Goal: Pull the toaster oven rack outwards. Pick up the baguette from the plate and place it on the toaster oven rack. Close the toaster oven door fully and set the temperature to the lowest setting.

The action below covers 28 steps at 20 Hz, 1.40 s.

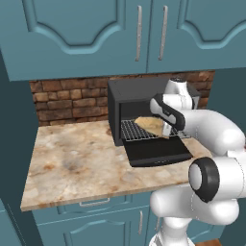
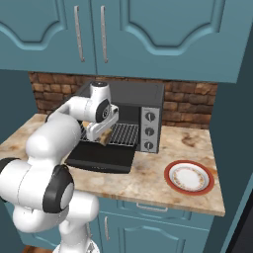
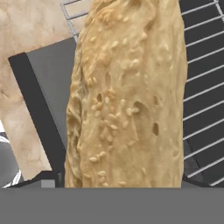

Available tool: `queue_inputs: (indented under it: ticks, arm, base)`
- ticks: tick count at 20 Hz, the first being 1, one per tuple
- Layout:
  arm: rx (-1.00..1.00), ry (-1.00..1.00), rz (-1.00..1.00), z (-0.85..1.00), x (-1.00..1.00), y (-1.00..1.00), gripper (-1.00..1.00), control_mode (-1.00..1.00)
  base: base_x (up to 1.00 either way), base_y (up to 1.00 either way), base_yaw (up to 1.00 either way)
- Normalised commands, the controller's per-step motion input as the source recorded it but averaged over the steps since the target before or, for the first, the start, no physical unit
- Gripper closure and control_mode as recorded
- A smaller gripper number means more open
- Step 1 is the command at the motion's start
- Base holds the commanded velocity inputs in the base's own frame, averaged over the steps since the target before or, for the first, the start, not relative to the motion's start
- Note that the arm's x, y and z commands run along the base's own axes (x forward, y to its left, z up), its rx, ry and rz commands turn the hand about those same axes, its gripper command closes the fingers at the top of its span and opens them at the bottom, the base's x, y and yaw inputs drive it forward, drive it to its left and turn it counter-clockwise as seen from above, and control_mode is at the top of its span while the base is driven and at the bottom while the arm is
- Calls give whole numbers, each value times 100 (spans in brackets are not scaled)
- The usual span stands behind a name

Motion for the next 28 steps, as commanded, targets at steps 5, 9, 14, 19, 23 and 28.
queue_inputs:
  ticks: [5,9,14,19,23,28]
  arm:
    - [-6,-14,4,0,2,0,100,-100]
    - [-3,-19,-3,0,0,1,100,-100]
    - [0,-10,-8,0,25,3,100,-100]
    - [0,0,-1,-2,40,0,100,-100]
    - [0,1,0,-2,38,0,100,-100]
    - [0,0,0,-12,16,0,100,-100]
  base:
    - [0,0,0]
    - [0,0,0]
    - [0,0,0]
    - [0,0,0]
    - [0,0,0]
    - [0,0,0]
